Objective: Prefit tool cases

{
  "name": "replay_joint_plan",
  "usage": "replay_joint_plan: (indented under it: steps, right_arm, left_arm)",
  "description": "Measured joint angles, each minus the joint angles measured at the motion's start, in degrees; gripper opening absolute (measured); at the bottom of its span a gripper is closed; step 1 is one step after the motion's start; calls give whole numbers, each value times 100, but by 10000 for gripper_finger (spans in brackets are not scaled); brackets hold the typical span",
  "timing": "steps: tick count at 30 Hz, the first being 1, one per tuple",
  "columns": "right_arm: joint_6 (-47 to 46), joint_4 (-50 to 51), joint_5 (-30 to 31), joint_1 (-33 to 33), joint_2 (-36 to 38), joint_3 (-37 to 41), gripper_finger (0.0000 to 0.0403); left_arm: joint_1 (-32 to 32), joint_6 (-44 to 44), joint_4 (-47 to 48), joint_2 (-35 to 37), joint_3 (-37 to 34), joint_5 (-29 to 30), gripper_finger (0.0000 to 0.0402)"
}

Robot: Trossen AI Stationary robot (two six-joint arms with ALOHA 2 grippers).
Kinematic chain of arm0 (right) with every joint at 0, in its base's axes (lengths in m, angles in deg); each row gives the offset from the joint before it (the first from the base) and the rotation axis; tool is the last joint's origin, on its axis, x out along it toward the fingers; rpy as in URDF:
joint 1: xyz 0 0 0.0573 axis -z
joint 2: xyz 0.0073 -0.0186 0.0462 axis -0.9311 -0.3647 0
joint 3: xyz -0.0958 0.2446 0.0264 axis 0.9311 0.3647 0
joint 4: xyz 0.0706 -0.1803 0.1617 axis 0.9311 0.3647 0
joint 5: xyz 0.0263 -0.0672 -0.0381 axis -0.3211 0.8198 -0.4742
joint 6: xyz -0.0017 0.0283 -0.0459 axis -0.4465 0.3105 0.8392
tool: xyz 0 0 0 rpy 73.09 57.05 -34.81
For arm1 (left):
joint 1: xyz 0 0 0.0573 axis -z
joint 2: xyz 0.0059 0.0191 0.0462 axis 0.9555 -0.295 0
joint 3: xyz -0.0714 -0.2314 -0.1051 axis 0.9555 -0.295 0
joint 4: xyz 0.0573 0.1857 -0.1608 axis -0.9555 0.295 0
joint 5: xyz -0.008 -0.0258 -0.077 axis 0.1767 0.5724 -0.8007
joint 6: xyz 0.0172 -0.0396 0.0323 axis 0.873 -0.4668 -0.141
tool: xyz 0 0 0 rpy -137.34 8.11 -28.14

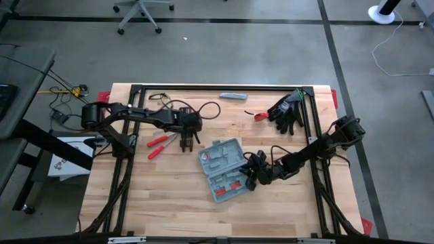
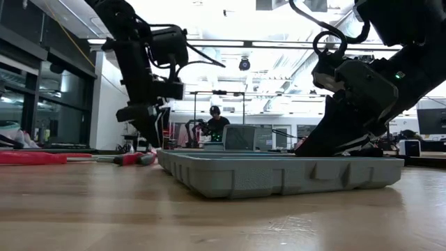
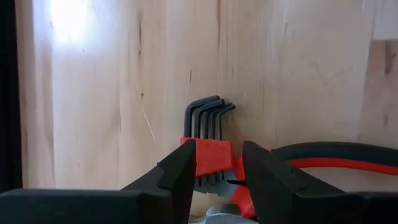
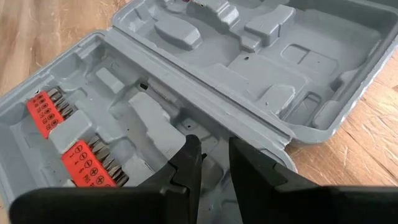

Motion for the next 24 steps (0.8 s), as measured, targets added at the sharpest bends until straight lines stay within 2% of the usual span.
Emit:
replay_joint_plan:
  steps: [4,8,12,14,18,24]
  right_arm:
    - [0,0,-5,2,0,0,78]
    - [0,1,-27,2,0,0,78]
    - [0,5,-29,2,0,0,78]
    - [0,7,-30,2,0,0,78]
    - [2,11,-33,2,0,0,78]
    - [3,11,-38,2,0,0,78]
  left_arm:
    - [0,-72,31,191,0,6,124]
    - [39,-599,47,473,0,-66,124]
    - [245,-1604,-107,618,0,-888,124]
    - [526,-1987,-399,585,-68,-1110,120]
    - [1251,-2546,-1278,388,-420,-1031,93]
    - [2168,-3570,-1680,137,-740,-862,45]
